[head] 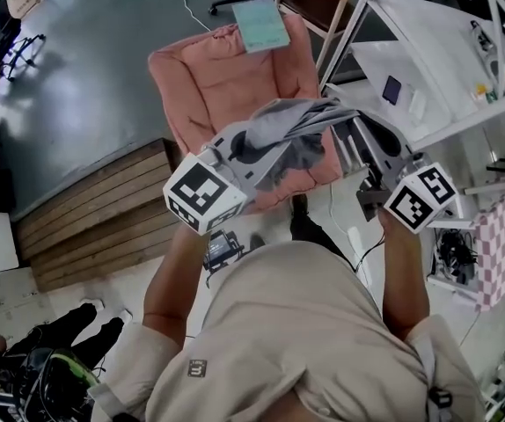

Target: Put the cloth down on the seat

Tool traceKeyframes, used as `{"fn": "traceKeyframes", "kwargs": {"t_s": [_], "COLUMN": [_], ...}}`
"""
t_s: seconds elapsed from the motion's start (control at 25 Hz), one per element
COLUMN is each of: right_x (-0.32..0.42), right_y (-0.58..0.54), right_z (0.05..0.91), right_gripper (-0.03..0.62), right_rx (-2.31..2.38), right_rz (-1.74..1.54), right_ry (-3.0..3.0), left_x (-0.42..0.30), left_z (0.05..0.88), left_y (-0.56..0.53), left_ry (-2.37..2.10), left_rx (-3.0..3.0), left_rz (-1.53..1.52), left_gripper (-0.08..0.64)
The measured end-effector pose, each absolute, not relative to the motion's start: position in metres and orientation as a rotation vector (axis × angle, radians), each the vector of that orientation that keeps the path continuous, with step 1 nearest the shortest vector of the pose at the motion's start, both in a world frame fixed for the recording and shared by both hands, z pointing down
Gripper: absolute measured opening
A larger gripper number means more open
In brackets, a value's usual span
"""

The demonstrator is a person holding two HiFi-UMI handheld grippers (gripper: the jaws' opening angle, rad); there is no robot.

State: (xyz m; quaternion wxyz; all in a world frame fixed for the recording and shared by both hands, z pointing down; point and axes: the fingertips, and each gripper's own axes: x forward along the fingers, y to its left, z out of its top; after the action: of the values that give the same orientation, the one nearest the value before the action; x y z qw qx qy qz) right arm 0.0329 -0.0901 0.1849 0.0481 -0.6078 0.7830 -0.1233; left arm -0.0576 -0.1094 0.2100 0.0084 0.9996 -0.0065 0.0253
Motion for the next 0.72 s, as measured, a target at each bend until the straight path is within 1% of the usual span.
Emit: {"fn": "traceKeyframes", "kwargs": {"t_s": [0.28, 0.72], "right_x": [0.071, 0.159], "right_y": [-0.102, -0.126], "right_z": [0.185, 0.212], "right_gripper": [-0.005, -0.005], "right_rx": [-1.842, -1.879], "right_rz": [-0.360, -0.436], "right_ry": [2.370, 2.304], "left_x": [-0.019, 0.068], "left_z": [0.217, 0.252], "left_y": [-0.118, -0.147], "left_ry": [-0.018, 0.012], "left_rx": [3.125, 3.067], "left_rz": [0.107, 0.200], "left_gripper": [0.028, 0.029]}}
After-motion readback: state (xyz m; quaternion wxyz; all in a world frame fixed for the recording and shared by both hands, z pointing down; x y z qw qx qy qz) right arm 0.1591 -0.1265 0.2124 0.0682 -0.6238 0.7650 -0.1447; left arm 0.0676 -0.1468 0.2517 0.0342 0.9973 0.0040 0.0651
